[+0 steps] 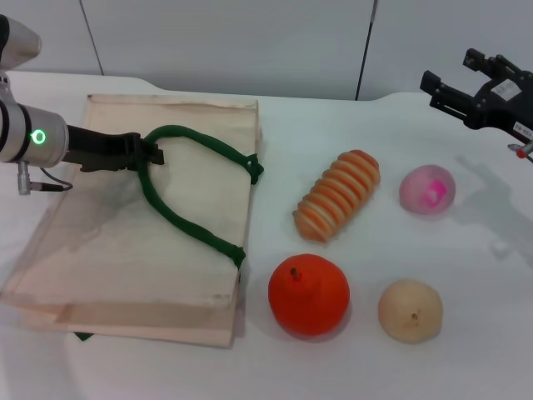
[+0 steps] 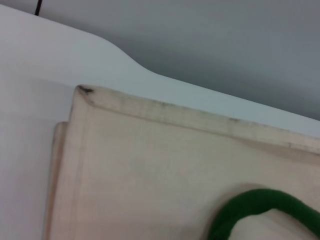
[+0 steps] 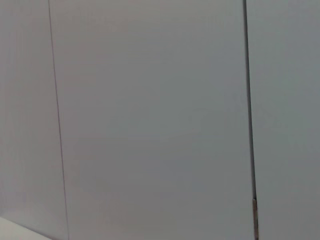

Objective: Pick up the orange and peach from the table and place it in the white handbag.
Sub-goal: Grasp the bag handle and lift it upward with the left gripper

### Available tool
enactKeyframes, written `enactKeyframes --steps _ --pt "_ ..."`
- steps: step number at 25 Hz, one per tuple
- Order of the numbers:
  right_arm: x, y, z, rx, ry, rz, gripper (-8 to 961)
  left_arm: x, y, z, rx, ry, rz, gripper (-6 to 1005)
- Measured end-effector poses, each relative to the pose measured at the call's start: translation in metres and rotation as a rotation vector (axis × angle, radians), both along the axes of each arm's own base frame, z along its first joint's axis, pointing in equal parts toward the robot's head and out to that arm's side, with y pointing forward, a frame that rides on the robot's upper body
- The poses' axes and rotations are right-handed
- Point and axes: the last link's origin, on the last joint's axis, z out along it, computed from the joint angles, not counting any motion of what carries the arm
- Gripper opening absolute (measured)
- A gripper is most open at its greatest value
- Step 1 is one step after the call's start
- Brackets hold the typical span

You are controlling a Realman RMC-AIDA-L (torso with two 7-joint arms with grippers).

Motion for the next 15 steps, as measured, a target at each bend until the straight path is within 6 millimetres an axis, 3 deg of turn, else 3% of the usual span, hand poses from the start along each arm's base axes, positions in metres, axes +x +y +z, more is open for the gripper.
enactKeyframes --steps 2,7,15 --pt "-0.0004 -0.0006 -0.0003 -0.002 0.004 0.003 850 0.0001 0.0004 -0.001 -0.002 0.007 -0.002 525" --pt "-0.0023 -0.0028 -0.0002 -0.005 0.015 0.02 849 0.0001 0.0024 -0.0065 -0.01 0.038 0.002 338" --pt "-0.0033 -0.0044 0.0001 -0.008 0.022 0.031 846 -0.0009 0.0038 -0.006 0.001 0.046 0.004 292"
